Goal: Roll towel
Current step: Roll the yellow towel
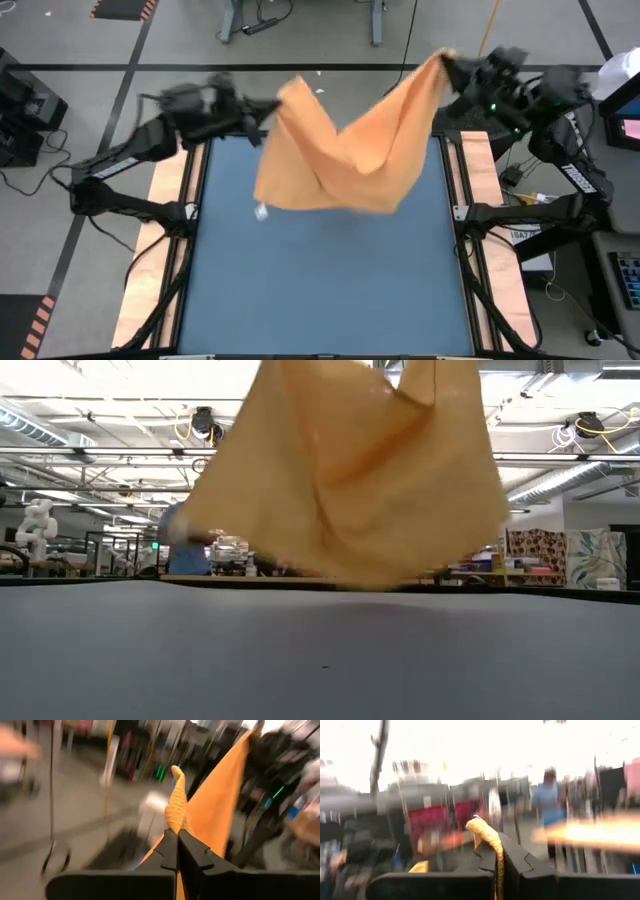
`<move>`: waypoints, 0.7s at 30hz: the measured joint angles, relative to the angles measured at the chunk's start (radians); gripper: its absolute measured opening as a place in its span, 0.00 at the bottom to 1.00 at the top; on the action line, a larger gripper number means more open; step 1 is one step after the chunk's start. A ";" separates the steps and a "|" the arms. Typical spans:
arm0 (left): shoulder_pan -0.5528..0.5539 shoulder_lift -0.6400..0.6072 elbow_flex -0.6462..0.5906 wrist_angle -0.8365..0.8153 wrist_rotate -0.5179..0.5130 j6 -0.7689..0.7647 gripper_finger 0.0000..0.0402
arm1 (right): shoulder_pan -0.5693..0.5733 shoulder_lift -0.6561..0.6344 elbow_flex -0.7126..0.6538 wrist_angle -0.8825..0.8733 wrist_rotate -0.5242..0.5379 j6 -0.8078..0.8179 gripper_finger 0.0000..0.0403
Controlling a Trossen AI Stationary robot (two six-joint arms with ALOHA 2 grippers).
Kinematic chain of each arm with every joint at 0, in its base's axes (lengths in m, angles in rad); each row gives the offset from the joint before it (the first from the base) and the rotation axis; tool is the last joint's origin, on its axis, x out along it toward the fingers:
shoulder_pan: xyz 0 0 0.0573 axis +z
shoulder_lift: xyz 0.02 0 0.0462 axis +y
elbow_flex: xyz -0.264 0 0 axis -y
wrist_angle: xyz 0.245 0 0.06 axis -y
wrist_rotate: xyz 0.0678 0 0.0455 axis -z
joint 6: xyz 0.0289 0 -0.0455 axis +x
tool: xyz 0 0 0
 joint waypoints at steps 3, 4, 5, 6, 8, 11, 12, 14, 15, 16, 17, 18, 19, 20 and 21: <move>-0.027 -0.021 0.043 0.052 0.026 0.041 0.01 | -0.019 0.018 0.001 0.161 -0.060 -0.008 0.00; -0.038 -0.026 0.053 0.045 0.041 0.043 0.01 | -0.020 0.020 0.001 0.176 -0.083 0.008 0.00; -0.047 -0.033 0.056 0.025 0.059 0.043 0.01 | -0.020 0.020 0.001 0.176 -0.106 0.029 0.00; -0.054 -0.040 0.056 -0.010 0.077 0.043 0.01 | -0.020 0.019 0.001 0.165 -0.131 0.050 0.00; -0.076 -0.045 0.055 -0.115 0.106 0.041 0.01 | -0.019 0.012 0.001 0.111 -0.200 0.088 0.00; -0.107 -0.045 0.055 -0.366 0.108 -0.014 0.01 | -0.019 -0.007 0.001 -0.002 -0.304 0.158 0.00; -0.114 -0.044 0.054 -0.466 0.094 -0.041 0.01 | -0.019 -0.014 0.001 -0.045 -0.331 0.183 0.00; -0.127 -0.031 0.048 -0.638 0.042 -0.100 0.01 | -0.018 -0.027 0.001 -0.153 -0.383 0.221 0.00; -0.133 -0.026 0.037 -0.697 0.016 -0.128 0.01 | -0.018 -0.033 0.001 -0.213 -0.407 0.234 0.00; -0.137 -0.021 0.023 -0.751 -0.008 -0.148 0.01 | -0.018 -0.038 0.001 -0.272 -0.429 0.246 0.00; -0.141 -0.016 0.008 -0.791 -0.029 -0.164 0.01 | -0.016 -0.039 0.001 -0.334 -0.449 0.255 0.00; -0.144 -0.011 -0.006 -0.814 -0.042 -0.169 0.02 | -0.016 -0.039 0.001 -0.387 -0.470 0.261 0.00; -0.147 -0.008 -0.020 -0.818 -0.045 -0.174 0.03 | -0.016 -0.040 0.001 -0.440 -0.495 0.268 0.00; -0.148 -0.006 -0.035 -0.817 -0.049 -0.176 0.04 | -0.016 -0.039 0.000 -0.493 -0.515 0.270 0.00; -0.147 -0.002 -0.051 -0.818 -0.052 -0.176 0.06 | -0.016 -0.038 0.000 -0.535 -0.535 0.270 0.00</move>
